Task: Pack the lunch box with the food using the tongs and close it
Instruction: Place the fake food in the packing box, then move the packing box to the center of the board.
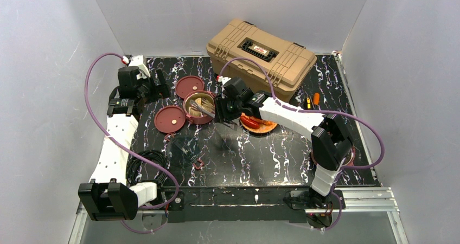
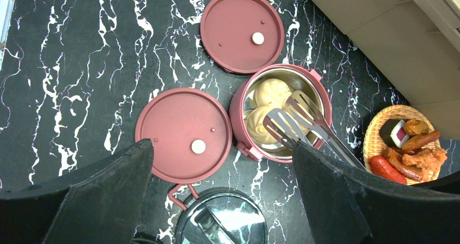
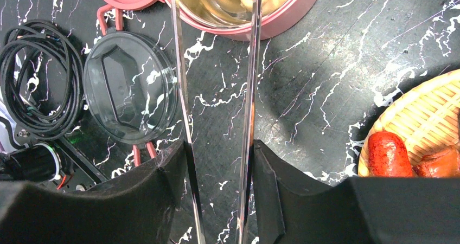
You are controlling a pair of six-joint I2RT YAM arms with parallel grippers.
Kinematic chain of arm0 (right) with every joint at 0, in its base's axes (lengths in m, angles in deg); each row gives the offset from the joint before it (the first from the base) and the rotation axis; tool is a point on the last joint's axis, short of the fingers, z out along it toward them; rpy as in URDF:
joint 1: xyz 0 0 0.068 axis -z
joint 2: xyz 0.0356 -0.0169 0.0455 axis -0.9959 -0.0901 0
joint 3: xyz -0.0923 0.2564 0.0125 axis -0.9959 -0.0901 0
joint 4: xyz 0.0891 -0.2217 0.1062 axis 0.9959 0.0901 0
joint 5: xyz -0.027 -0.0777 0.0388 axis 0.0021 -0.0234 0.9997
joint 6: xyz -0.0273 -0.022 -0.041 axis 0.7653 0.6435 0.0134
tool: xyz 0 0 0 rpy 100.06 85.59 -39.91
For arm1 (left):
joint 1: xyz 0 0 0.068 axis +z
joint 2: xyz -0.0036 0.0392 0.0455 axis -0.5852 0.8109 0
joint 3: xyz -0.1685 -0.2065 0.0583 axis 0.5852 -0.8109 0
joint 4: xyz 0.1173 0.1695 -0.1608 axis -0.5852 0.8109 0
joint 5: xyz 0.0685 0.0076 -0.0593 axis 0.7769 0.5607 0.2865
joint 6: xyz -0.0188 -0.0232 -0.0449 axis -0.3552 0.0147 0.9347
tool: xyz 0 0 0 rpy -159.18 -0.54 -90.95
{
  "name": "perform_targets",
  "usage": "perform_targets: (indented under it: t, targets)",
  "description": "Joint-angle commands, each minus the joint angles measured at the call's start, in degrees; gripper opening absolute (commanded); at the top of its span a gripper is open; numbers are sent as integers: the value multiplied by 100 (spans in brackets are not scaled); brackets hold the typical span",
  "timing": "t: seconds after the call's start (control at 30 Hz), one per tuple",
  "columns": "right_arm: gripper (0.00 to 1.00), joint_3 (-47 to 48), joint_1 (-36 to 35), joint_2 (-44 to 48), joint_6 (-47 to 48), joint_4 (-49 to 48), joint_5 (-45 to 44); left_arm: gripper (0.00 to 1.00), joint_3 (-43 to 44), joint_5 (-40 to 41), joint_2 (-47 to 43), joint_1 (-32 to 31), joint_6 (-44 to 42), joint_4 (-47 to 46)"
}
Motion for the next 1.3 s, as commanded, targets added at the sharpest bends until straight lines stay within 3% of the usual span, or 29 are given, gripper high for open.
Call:
perform_targets:
  t: [0.0, 0.37, 0.63, 0.9, 1.1, 1.27]
  targets:
    - [54, 317, -8, 264, 96, -9, -165, 98, 72, 8, -181, -20, -59, 45]
    - [49, 438, -8, 742, 200, 191, -387, 98, 89, 35, -184, -12, -62, 54]
    - [48, 505, -8, 1386, 234, 1062, -1418, 98, 54, -169, -128, -19, -31, -7]
    - [48, 402, 197, 2526, 375, 2073, -2613, 98, 163, -755, 28, -601, -383, -7]
    - [48, 699, 558, 2911, 497, 2322, -3223, 98, 350, -412, 327, -1605, -779, 376]
    - [47, 1125, 595, 3049, 596, 2669, -3844, 98, 314, -466, 388, -1917, -737, 342]
